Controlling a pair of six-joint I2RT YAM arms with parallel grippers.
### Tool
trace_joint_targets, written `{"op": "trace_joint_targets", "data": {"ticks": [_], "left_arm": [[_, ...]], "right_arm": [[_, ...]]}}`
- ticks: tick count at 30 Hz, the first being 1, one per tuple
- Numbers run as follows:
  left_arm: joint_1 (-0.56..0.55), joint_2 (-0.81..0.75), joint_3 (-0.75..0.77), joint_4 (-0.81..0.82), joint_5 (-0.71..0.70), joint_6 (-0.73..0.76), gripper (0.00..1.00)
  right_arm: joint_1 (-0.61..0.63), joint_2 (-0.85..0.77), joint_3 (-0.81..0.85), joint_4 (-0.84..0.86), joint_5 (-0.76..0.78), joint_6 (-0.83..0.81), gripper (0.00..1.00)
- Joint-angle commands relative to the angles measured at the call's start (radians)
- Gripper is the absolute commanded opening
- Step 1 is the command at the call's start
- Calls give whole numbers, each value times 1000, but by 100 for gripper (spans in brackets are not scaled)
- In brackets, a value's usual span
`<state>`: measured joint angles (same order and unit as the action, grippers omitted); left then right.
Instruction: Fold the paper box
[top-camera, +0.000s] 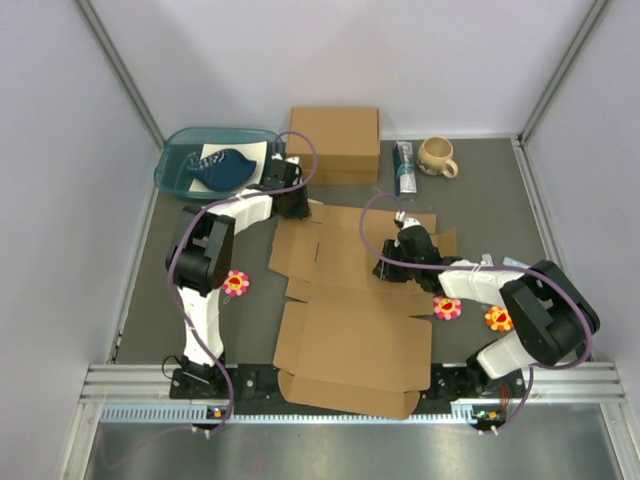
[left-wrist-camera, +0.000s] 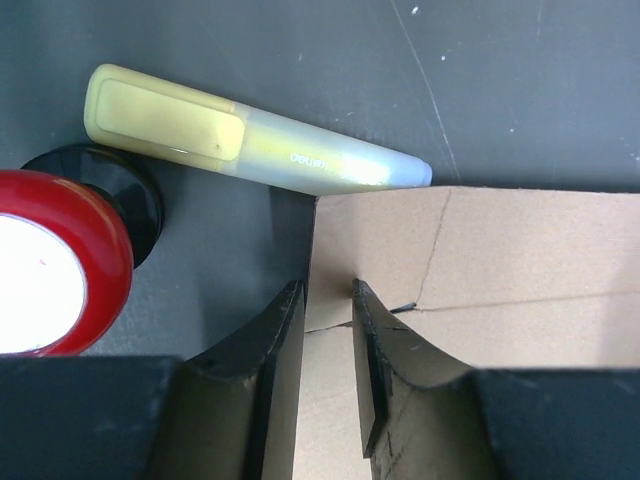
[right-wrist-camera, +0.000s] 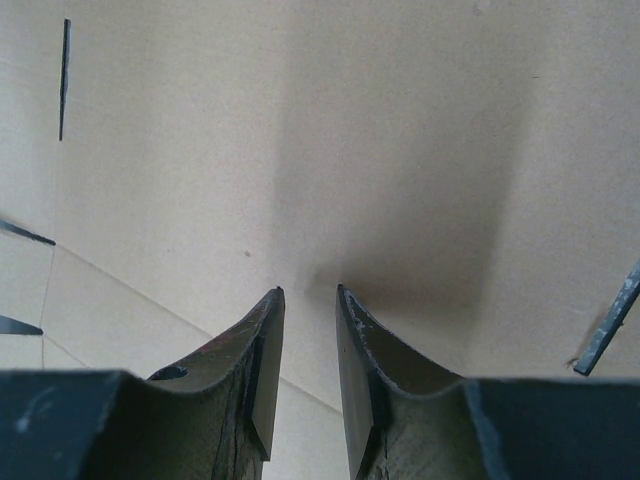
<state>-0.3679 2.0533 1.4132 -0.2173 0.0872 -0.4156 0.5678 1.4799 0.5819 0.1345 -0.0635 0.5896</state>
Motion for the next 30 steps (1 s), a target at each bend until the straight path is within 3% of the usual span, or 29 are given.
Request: {"op": "trace_joint_targets", "data": {"ticks": [1,17,30], "left_arm": [[-12,-58,-29,59,100,-2,24],[-65,-162,-115,150,88,-5,1],[-193,-84,-49,70,-145,41,0]], "right_arm": [[9,-3,-27,-12,-7,9,29],[10,-10,-47,-3,-1,13,28],[10,-15,-39,-16,1,10,28]]}}
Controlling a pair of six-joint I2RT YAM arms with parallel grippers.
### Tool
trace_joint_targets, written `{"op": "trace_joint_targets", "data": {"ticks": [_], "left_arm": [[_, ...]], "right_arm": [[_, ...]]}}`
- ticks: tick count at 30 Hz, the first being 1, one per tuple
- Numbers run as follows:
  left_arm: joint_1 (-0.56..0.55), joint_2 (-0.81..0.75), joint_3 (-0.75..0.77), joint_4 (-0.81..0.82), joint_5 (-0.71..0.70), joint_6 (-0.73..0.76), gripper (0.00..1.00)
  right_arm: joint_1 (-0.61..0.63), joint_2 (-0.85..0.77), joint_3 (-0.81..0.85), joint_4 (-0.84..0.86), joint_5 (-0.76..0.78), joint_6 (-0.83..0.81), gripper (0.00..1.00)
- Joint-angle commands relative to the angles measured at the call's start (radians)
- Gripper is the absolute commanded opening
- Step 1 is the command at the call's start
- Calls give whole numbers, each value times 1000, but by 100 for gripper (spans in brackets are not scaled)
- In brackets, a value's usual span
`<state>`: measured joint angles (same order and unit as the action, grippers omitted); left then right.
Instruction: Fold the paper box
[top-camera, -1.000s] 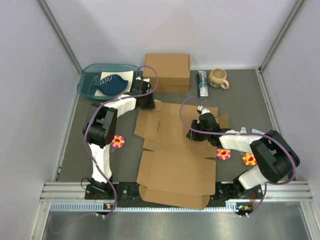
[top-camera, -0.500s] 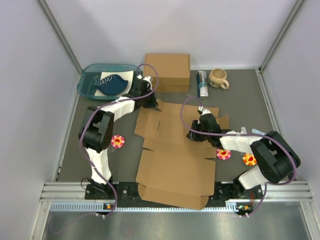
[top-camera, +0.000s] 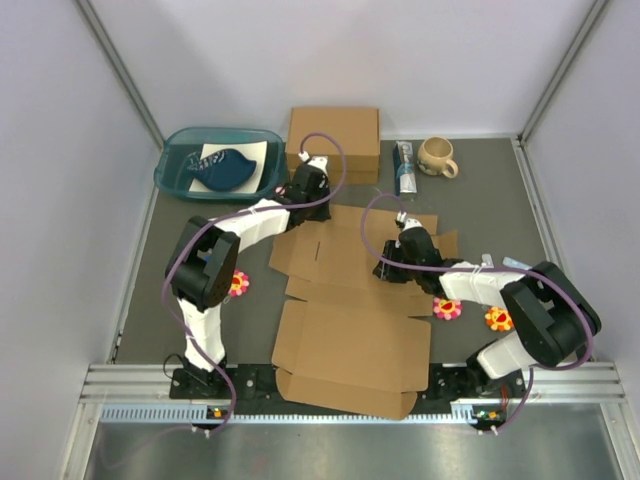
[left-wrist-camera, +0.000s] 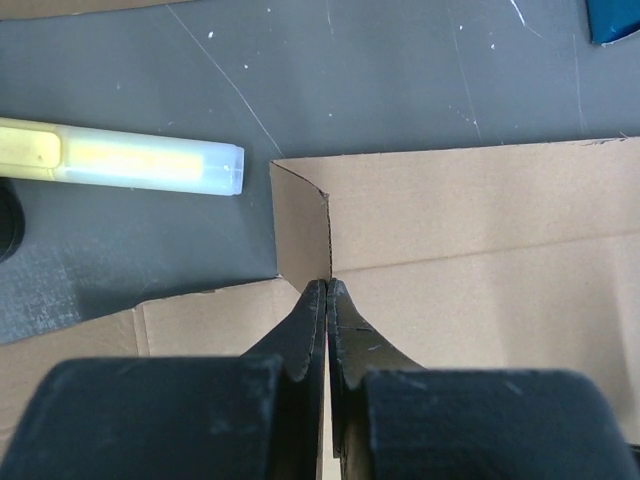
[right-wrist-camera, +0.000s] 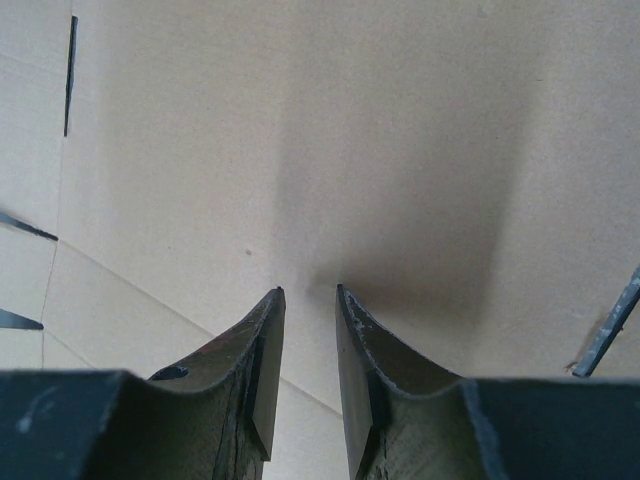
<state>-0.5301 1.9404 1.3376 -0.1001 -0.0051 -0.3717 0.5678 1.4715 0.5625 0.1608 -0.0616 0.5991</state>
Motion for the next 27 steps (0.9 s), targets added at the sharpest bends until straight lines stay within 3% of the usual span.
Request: {"op": "trace_joint_targets", "data": {"ticks": [1,4,8,11,16,19,23,24,27], "left_arm": [[-31,26,20,-46,-61,-12,0],[-31,-14,-15,-18,-94,-6,0],[-31,-98,-81,29,-122,17,0],[-31,-159,-170,130,-124,31,0],[-33,-248,-326,313,-104,28,0],[-37,-297,-460,509,-93,28,0],[-86,-356,-702,865,-146,66,0],[-97,-359,-736,1017,-160,104,0],[-152,-350,-862,1239,-231,192,0]], "right_arm": [[10,-8,-19,-46,-1,-1,28],[10,-34,-12,-72,3,-5,30],[10,-124,31,-150,31,-9,62],[10,-220,86,-234,54,-27,72],[9,-336,178,-313,34,-76,73],[9,-341,244,-356,20,-122,72],[10,-323,342,-389,-43,-203,72],[10,-318,359,-400,-59,-223,72],[9,-293,416,-409,-135,-330,71]]}}
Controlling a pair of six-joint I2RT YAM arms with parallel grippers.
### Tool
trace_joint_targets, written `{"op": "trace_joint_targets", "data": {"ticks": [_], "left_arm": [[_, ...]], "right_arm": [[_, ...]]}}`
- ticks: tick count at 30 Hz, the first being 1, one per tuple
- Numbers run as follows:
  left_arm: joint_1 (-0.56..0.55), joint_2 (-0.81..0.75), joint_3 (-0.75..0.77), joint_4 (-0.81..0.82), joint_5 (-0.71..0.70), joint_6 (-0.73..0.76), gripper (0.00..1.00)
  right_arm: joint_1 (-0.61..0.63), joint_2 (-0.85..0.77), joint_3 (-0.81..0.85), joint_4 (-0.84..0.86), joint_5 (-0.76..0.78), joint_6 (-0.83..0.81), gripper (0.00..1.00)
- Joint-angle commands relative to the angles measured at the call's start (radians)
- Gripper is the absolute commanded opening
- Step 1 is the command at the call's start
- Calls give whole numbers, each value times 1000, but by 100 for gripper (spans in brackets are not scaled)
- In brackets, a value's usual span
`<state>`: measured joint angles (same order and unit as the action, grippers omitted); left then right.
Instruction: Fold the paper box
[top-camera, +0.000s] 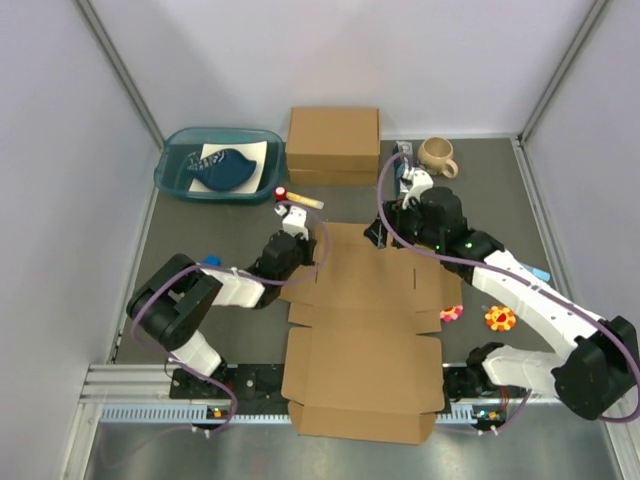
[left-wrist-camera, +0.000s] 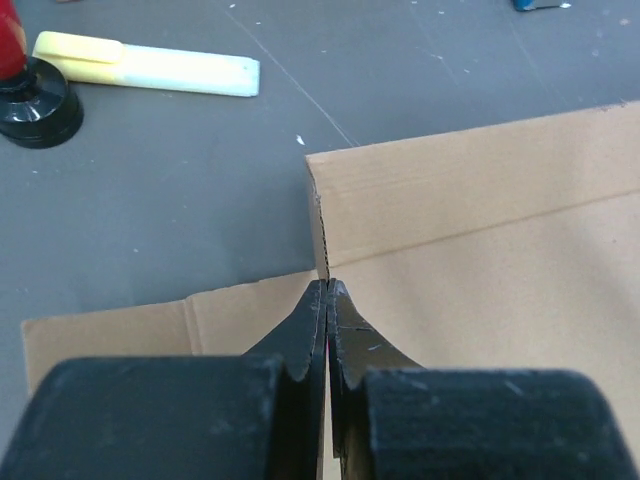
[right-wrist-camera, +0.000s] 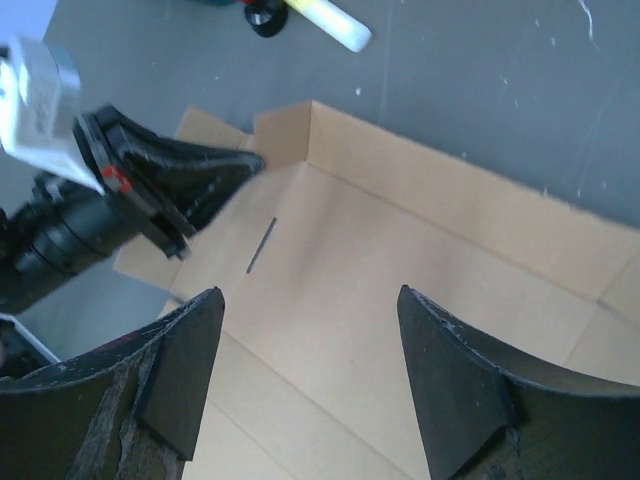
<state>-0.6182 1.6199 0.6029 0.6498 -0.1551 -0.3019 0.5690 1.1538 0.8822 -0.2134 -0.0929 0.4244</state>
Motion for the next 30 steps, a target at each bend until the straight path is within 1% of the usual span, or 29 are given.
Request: {"op": "trace_joint_targets", "data": {"ticks": [1,2,3,4,6,8,12,17,19,23,24,30], "left_arm": [[-78,-11,-152,627,-98,189,0],[-101,4,-197,708,-116,222,0],[-112,18,-219,784,-121,289,0],[-124,55,-239,936,-130,320,0],[-150,77,-281,1010,-152,358,0],[-176,78,-292,1019,-164,377,0],[-213,94,-305,1019,-201,402,0],[-235,94,-318,1019,-215,403,0],[-236,86,-324,1021,-209,414,0],[-238,78,-344,1021,-204,414,0],[-236,78,-345,1021,-208,411,0],[-238,71,-354,1021,-242,417,0]], "right_arm": [[9,32,106,-38,-143,-191,70],[9,38,115,-40,-159,-252,69],[6,50,115,-34,-180,-294,68],[11,60,123,-38,-220,-321,68],[11,96,130,-56,-235,-395,68],[11,122,135,-72,-232,-462,67],[11,175,129,-46,-263,-532,67],[12,326,182,-8,-292,-595,64],[25,357,196,34,-263,-634,63],[26,444,225,117,-186,-670,64],[20,466,245,141,-185,-674,63],[23,605,325,167,-223,-690,60]]}}
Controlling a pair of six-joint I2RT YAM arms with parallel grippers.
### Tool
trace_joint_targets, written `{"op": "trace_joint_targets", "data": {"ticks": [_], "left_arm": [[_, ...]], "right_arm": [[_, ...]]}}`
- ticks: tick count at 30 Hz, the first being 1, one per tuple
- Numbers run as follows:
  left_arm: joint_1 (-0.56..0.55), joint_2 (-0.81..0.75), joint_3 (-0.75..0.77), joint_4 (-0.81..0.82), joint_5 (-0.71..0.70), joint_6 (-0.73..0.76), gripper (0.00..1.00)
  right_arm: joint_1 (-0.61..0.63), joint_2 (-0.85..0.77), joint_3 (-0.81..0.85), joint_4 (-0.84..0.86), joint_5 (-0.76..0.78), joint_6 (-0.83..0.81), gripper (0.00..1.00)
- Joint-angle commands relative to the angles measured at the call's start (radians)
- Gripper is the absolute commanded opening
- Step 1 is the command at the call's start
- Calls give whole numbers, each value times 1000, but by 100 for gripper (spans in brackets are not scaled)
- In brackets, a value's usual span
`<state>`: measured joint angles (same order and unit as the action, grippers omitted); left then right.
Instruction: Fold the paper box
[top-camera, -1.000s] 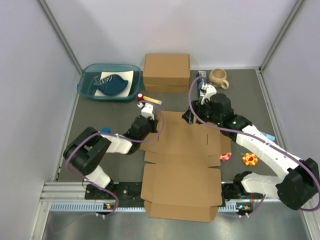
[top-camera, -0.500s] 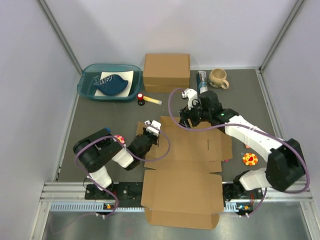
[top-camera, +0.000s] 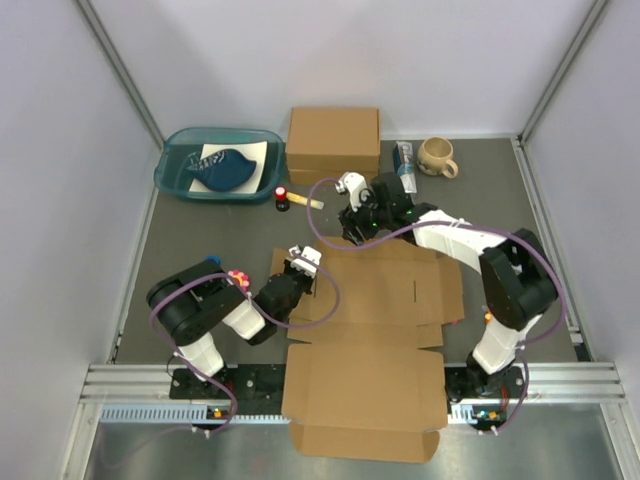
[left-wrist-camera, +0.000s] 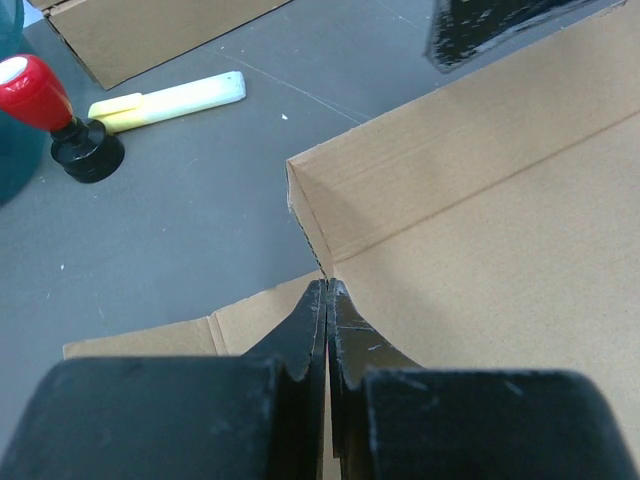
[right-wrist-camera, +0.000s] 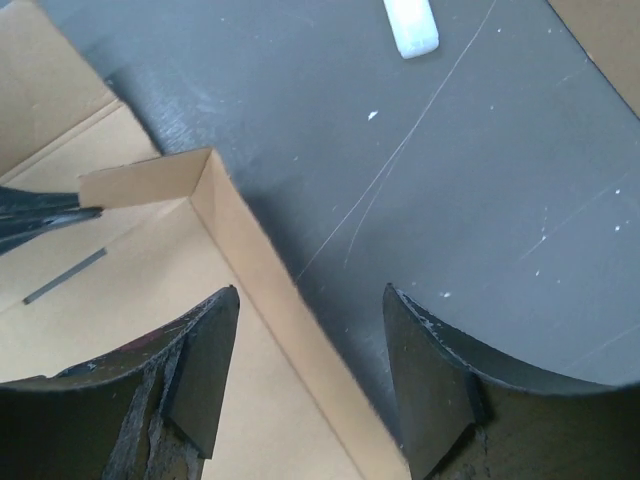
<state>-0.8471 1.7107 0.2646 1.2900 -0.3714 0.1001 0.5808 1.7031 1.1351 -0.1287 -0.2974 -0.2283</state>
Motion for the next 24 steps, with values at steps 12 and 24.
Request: {"op": "trace_joint_targets", "data": {"ticks": [12,24], "left_arm": [[-10,-16,-10,381,-38,41,0],[-10,-26,1,379,-37,50,0]], "right_arm": [[4,139,92,57,-174,-65,58],[24,234,77,49,-172,-59,52]]}}
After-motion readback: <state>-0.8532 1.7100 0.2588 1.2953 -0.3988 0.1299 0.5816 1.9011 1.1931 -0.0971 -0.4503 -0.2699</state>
